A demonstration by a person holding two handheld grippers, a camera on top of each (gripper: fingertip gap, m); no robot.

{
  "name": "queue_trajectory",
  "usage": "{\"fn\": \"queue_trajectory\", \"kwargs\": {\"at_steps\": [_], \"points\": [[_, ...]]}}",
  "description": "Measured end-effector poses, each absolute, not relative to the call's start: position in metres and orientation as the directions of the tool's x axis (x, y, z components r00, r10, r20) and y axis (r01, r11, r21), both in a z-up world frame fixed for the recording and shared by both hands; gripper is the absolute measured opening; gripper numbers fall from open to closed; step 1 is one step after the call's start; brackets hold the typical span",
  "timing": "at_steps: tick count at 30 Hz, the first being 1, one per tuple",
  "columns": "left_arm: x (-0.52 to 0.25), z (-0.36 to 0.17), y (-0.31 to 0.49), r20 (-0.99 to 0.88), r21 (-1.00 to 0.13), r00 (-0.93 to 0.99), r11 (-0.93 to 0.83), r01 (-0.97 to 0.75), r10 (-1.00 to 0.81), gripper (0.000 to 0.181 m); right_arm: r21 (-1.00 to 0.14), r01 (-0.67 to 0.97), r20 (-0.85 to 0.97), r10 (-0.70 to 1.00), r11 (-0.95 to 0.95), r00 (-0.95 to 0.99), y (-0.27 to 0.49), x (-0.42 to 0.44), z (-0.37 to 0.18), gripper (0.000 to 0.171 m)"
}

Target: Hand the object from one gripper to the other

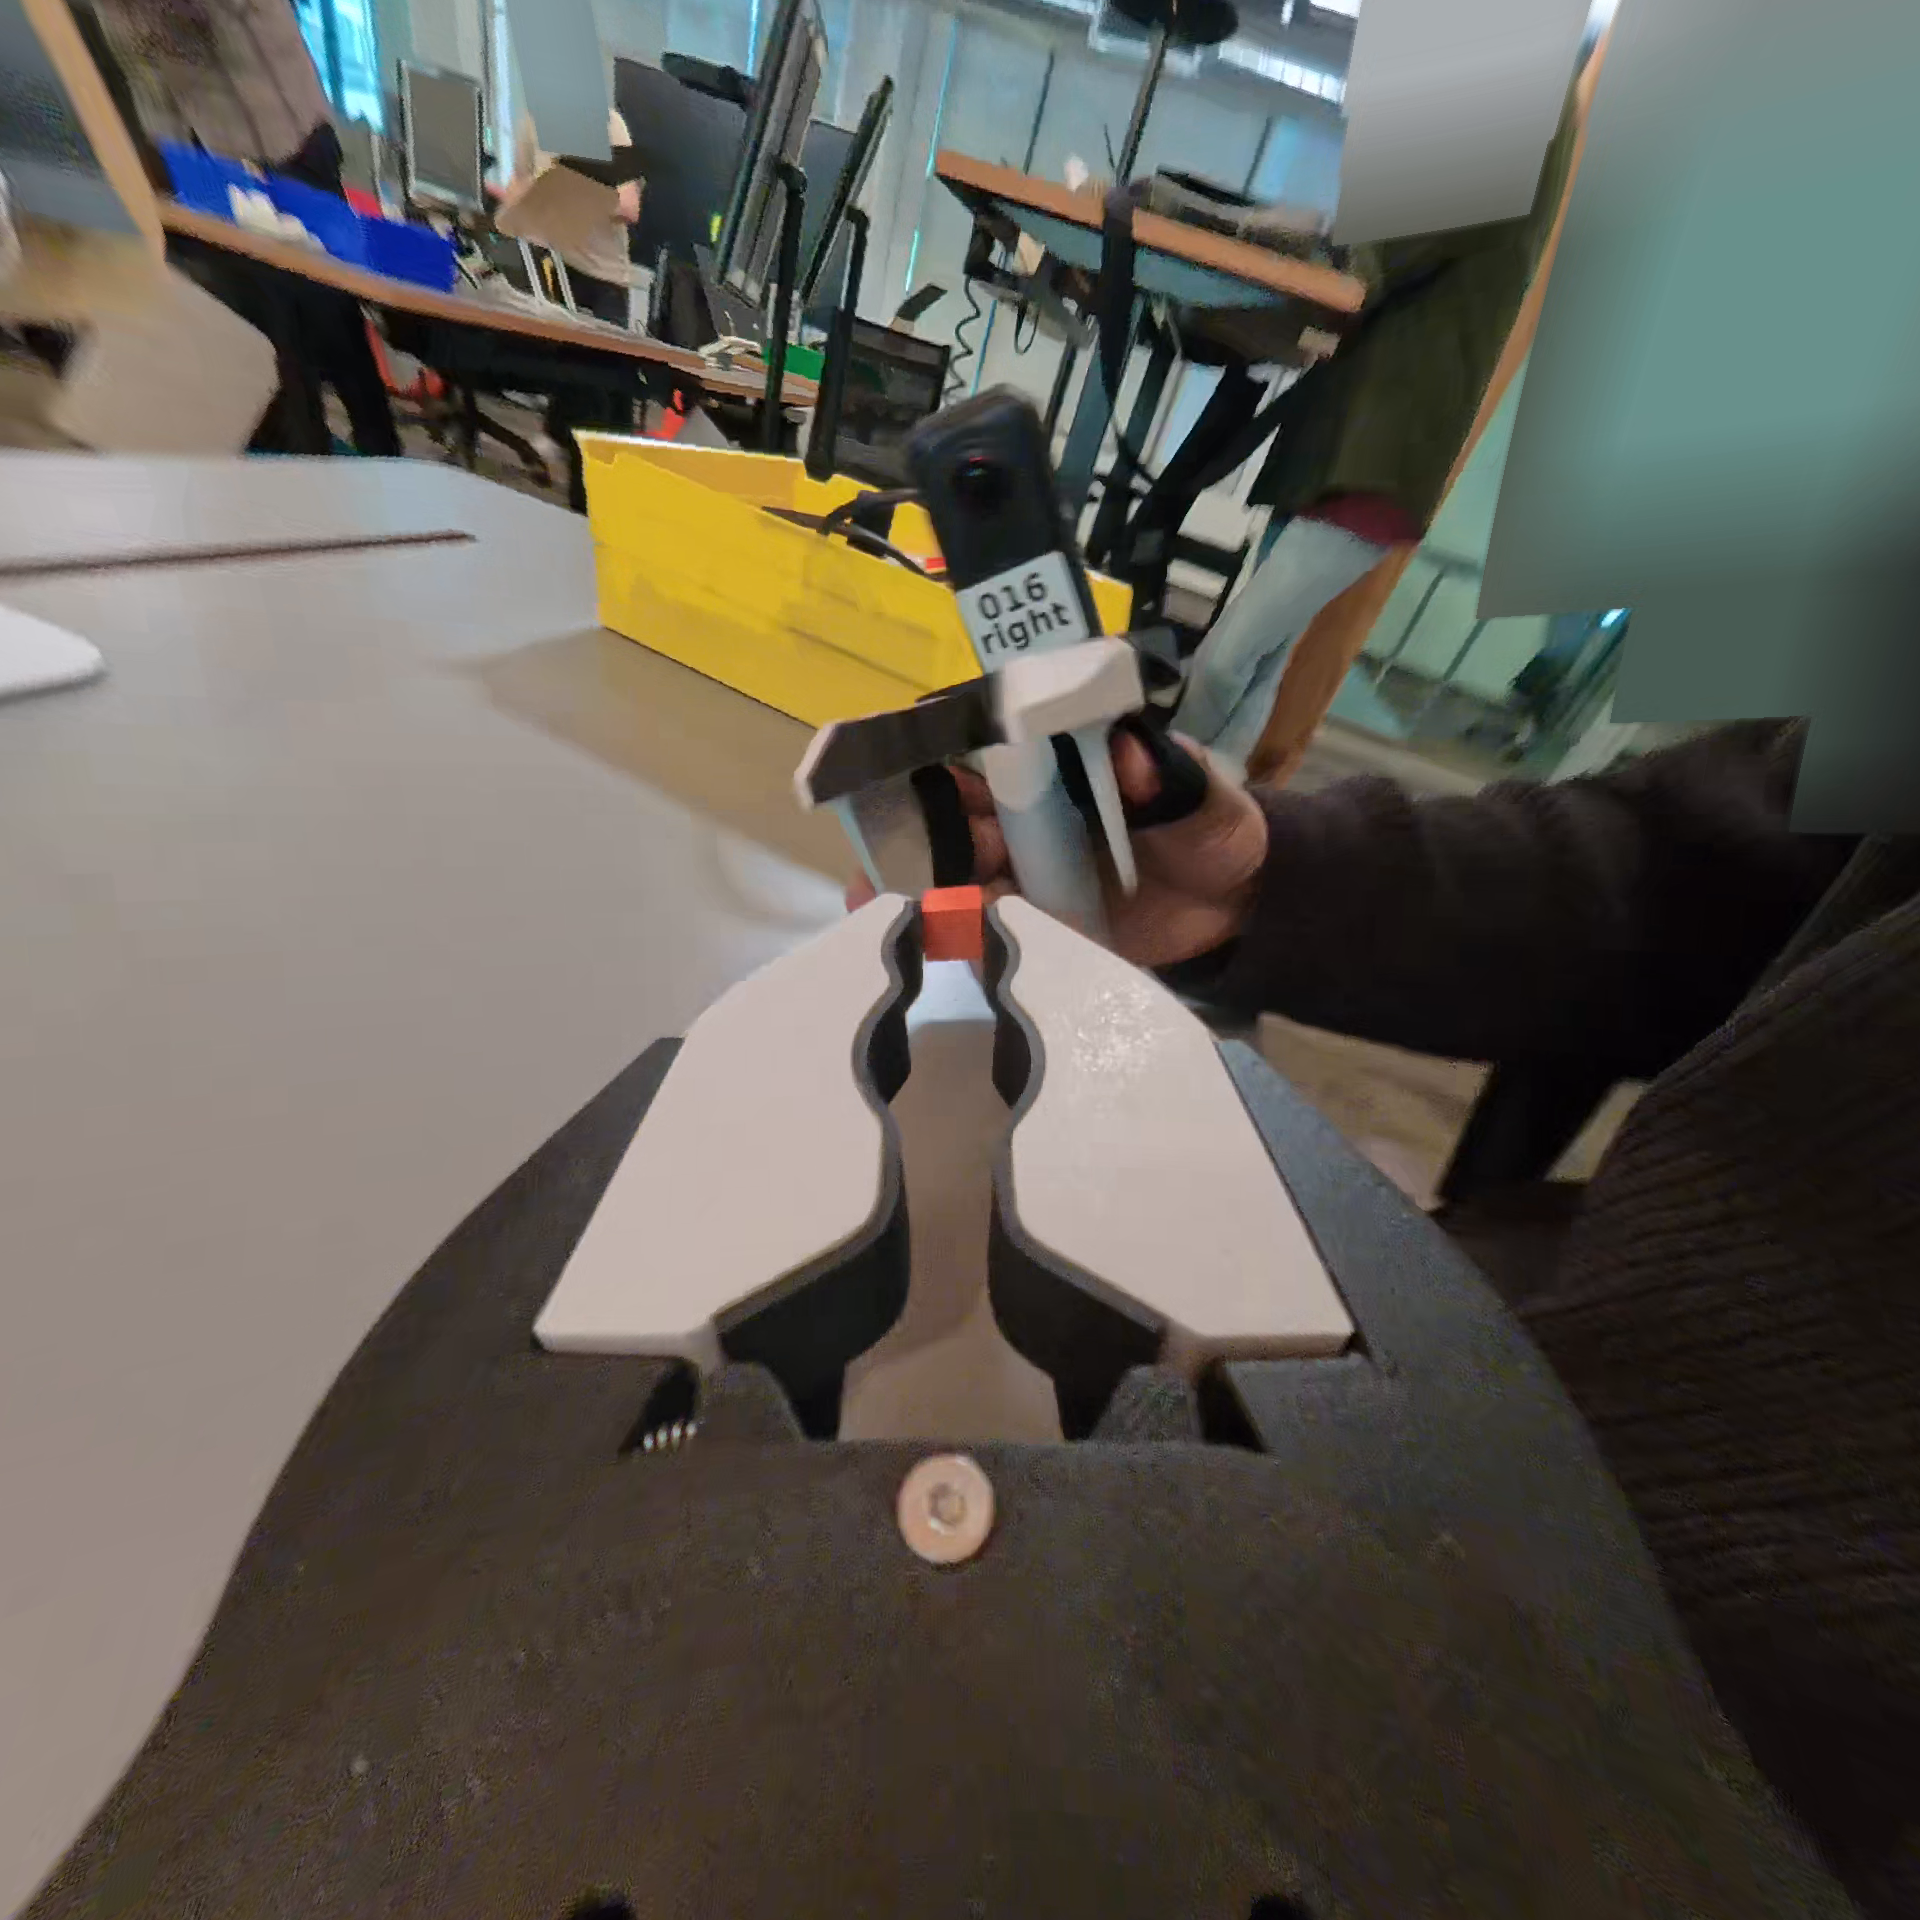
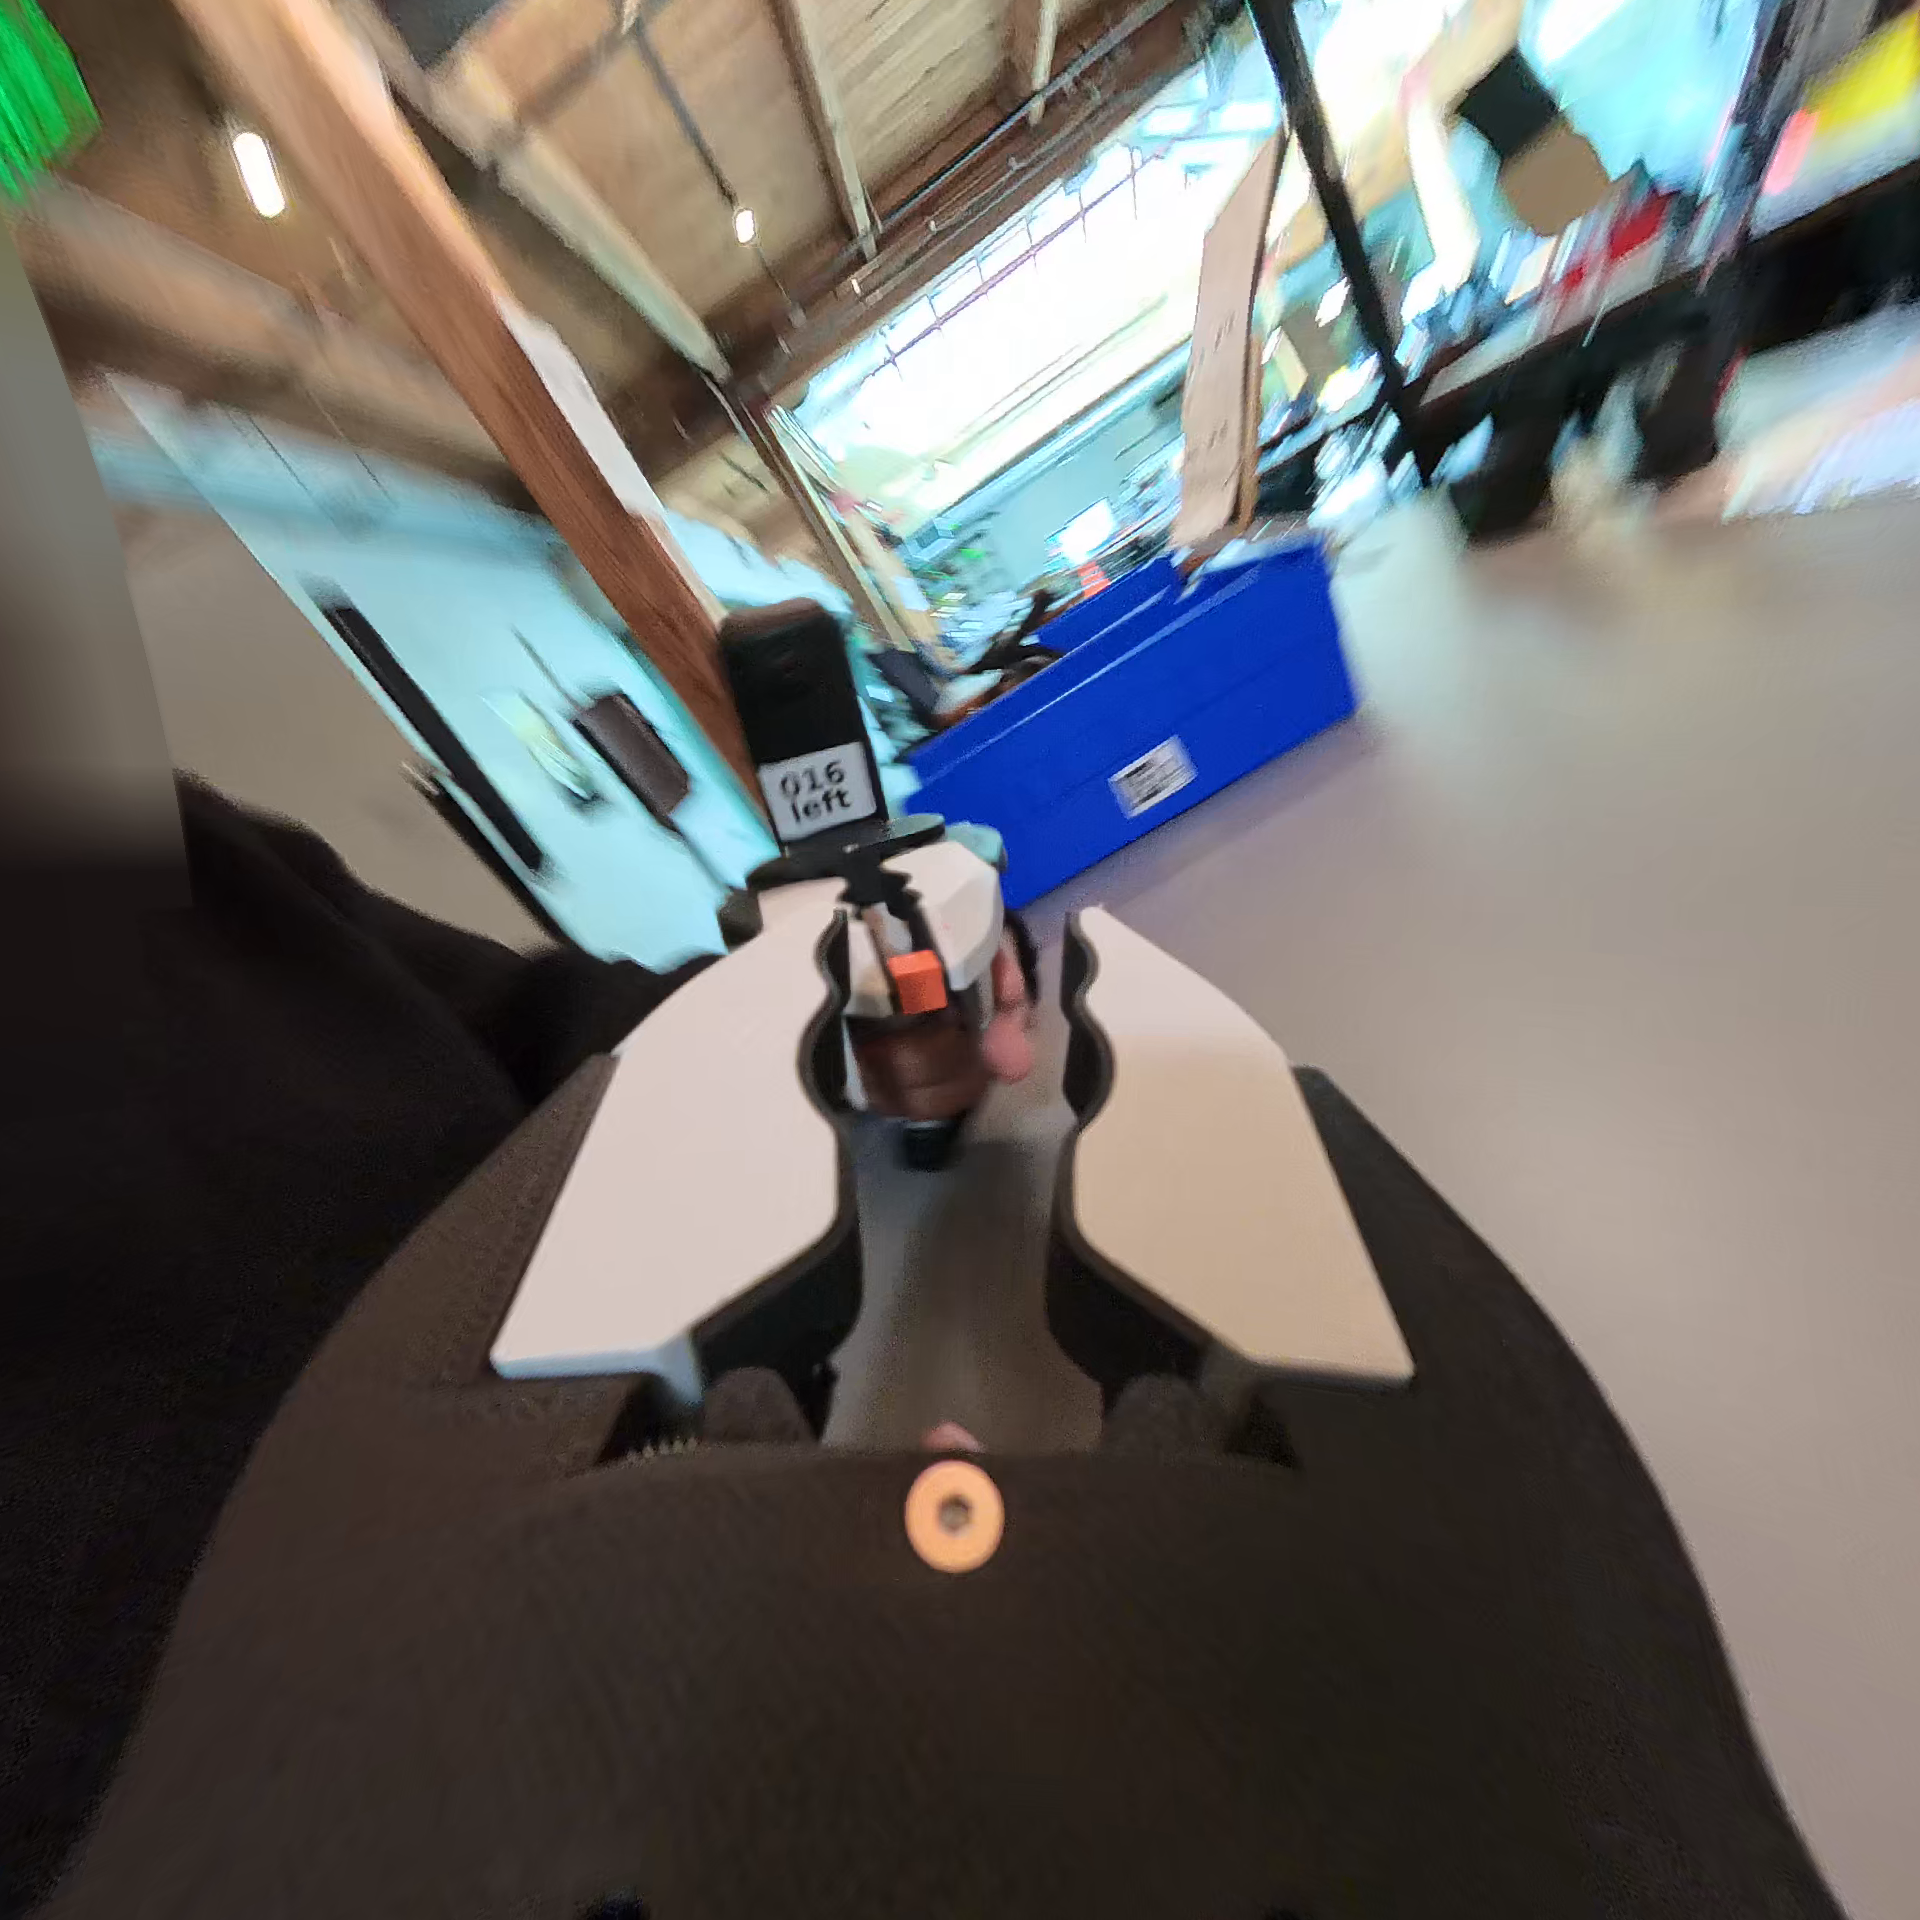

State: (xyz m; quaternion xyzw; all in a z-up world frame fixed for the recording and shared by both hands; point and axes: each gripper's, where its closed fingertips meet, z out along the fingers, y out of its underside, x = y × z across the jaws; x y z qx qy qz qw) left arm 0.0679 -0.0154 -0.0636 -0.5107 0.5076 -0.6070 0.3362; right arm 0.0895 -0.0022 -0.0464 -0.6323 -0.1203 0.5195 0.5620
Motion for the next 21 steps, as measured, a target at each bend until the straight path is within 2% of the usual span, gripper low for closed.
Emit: {"fn": "queue_trajectory", "kwargs": {"at_steps": [4,8,12,15,21], "points": [[0.067,-0.064,-0.008,0.533,-0.845,-0.295,-0.514,-0.146,-0.793,0.01,-0.977,-0.206,-0.178,0.777,-0.063,0.604,-0.006,0.084,-0.042,0.035],[0.065,-0.061,-0.011,0.733,-0.664,-0.382,-0.715,-0.219,-0.563,0.01,-1.0,-0.008,0.01,0.773,0.019,0.635,-0.009,0.073,-0.054,0.029],[0.065,-0.063,-0.015,0.828,-0.512,-0.419,-0.805,-0.299,-0.371,0.01,-0.99,0.124,0.127,0.774,0.064,0.62,-0.012,0.062,-0.063,0.027],[0.064,-0.062,-0.018,0.841,-0.482,-0.433,-0.815,-0.323,-0.326,0.01,-0.979,0.181,0.184,0.764,0.09,0.618,-0.012,0.06,-0.067,0.025],[0.065,-0.065,-0.024,0.847,-0.474,-0.432,-0.806,-0.354,-0.309,0.01,-0.974,0.196,0.214,0.769,0.117,0.603,-0.015,0.056,-0.066,0.018]]}}
